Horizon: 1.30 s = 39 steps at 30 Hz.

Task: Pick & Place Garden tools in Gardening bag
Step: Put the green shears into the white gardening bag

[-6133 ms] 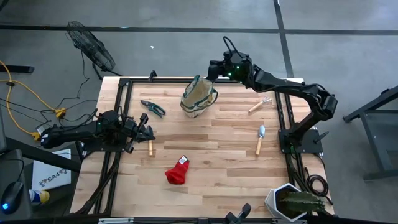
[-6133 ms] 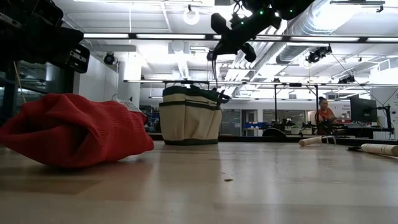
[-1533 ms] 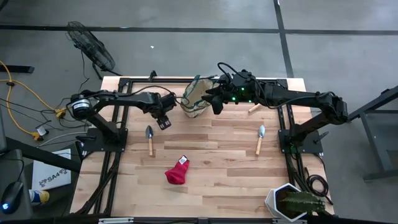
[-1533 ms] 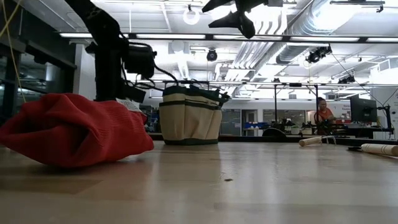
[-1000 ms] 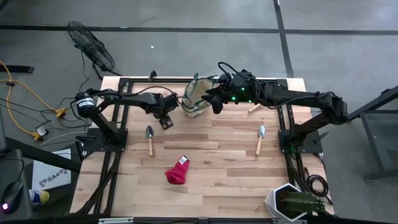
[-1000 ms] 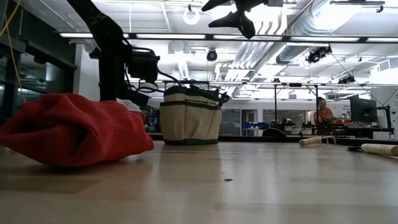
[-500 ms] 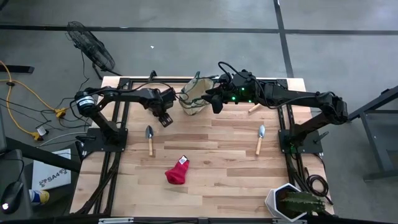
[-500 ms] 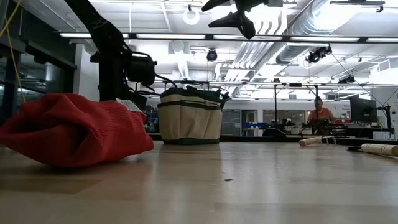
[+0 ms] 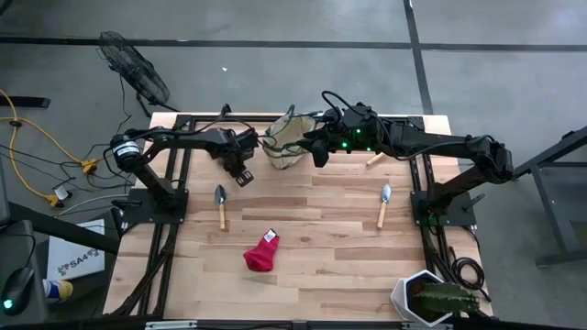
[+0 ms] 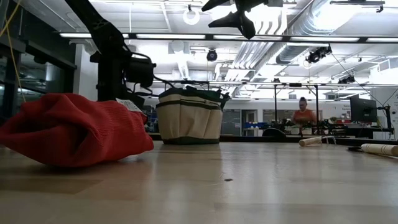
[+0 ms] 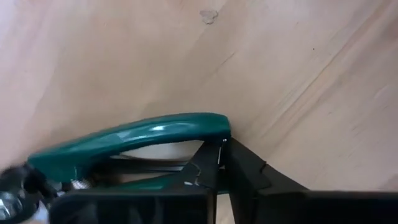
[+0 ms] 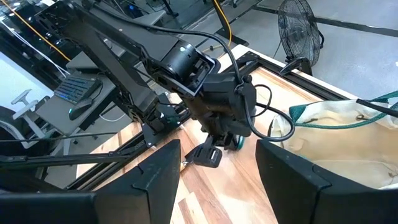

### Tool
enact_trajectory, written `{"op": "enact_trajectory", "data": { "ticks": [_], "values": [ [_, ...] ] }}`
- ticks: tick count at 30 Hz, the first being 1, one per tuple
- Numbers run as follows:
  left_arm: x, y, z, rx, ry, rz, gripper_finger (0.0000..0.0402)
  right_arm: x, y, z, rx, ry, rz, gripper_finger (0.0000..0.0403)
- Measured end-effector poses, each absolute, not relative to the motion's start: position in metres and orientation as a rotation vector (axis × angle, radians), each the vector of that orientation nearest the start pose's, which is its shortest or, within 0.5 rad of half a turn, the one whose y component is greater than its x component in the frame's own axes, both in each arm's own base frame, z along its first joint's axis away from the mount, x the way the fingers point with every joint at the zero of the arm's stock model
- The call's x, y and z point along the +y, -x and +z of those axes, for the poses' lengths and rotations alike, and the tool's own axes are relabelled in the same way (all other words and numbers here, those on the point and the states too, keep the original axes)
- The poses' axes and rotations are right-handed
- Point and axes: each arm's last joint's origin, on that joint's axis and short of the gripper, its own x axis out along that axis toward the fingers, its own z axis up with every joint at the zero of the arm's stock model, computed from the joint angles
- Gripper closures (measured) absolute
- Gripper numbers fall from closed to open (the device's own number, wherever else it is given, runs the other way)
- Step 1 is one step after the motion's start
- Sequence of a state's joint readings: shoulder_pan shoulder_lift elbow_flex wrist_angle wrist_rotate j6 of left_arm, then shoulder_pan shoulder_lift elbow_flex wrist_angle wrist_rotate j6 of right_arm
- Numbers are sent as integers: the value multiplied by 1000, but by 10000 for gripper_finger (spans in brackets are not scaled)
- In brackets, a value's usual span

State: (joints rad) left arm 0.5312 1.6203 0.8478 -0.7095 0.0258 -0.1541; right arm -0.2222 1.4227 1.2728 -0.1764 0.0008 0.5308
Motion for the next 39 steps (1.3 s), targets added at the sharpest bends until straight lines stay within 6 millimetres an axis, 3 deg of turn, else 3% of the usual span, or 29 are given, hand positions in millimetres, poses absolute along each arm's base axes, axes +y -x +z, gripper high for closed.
{"op": "enact_trajectory", "data": {
  "ticks": [7,22,30,39],
  "values": [
    [122,-215,154,1424,605,453,398,-71,-316,356,260,-560,-301,203],
    [105,-195,214,1164,680,332,401,-71,-316,356,260,-560,-299,203],
    [101,-193,280,909,673,270,401,-69,-316,356,263,-555,-292,203],
    [100,-198,353,667,652,139,402,-53,-319,356,282,-486,-234,203]
  ]
}}
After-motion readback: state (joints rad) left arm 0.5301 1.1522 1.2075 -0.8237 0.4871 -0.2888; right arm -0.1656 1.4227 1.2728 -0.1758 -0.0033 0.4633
